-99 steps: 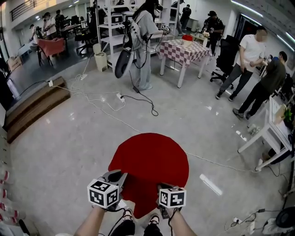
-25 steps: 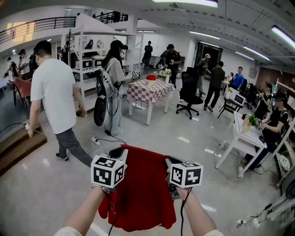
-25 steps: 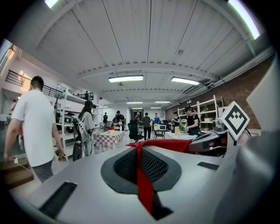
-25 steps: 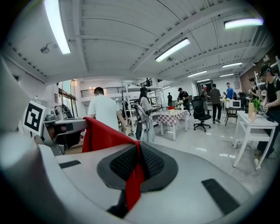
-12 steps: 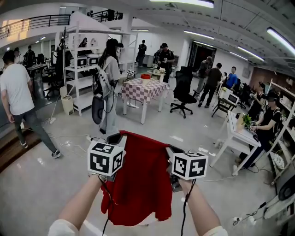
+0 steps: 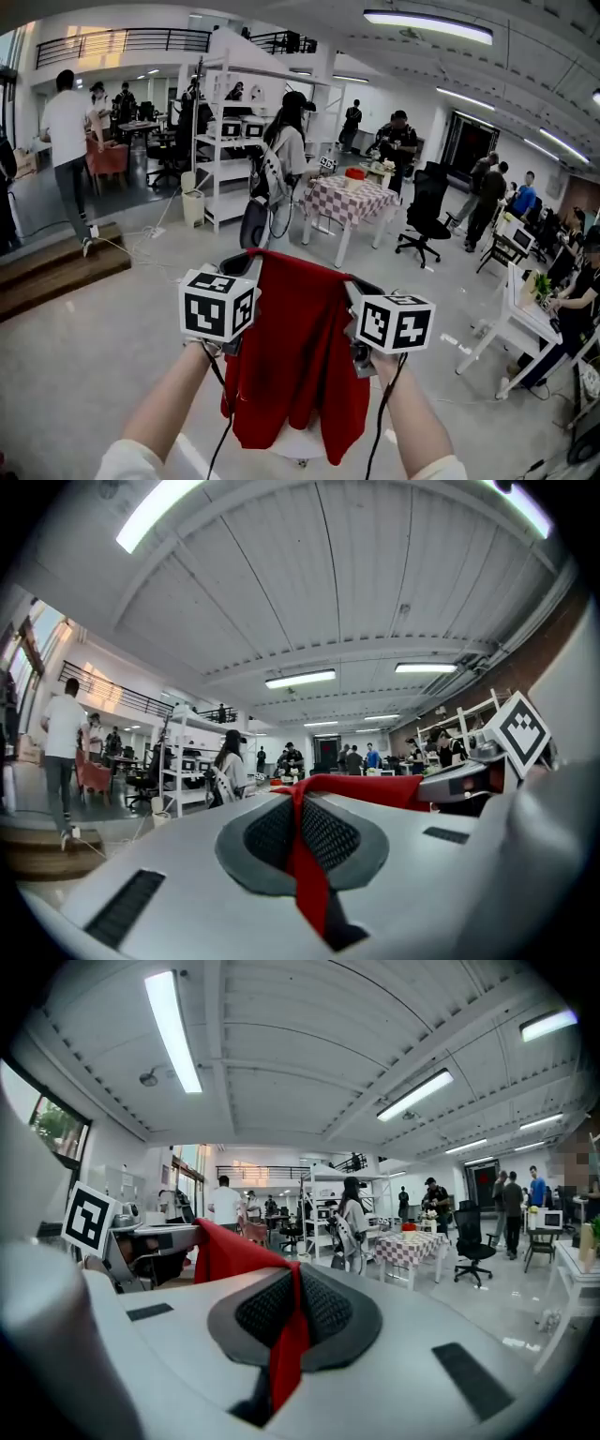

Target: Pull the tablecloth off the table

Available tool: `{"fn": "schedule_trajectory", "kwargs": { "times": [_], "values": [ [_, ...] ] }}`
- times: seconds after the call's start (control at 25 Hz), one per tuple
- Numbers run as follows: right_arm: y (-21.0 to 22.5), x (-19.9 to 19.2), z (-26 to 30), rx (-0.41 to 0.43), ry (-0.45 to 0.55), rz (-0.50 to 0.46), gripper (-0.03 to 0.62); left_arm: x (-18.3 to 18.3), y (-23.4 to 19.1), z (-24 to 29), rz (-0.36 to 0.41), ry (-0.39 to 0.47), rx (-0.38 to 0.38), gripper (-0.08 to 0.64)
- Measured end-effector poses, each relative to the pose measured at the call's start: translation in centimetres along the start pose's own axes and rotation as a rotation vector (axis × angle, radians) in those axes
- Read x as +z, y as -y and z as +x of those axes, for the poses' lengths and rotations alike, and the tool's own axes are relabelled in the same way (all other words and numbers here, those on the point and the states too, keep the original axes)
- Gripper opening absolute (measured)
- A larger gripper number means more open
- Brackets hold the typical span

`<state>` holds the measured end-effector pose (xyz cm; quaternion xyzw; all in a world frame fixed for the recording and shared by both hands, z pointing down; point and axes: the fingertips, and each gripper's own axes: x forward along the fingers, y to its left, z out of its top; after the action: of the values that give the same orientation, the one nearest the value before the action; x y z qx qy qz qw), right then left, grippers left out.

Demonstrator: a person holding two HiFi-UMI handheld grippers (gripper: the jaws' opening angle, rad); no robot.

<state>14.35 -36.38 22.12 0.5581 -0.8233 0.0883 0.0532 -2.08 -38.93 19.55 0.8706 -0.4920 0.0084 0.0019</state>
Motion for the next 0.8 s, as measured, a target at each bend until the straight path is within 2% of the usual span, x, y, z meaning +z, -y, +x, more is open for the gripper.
{"fn": "schedule_trajectory", "kwargs": {
  "times": [0.28,0.6,0.8],
  "values": [
    [-4.5,2.6,1.7,0.126,0.049,-0.017,0.028,2.1,-3.1,-4.4,-0.04,0.026,0.224,0.018],
    [-12.4,4.0,2.5,0.314,0.08,-0.047,0.028,4.4,-6.9,-12.5,0.011,0.068,0.425,0.018],
    [-18.5,3.1,3.0,0.461,0.074,-0.045,0.028,4.4,-8.8,-19.0,0.034,0.072,0.572,0.018]
  ]
}}
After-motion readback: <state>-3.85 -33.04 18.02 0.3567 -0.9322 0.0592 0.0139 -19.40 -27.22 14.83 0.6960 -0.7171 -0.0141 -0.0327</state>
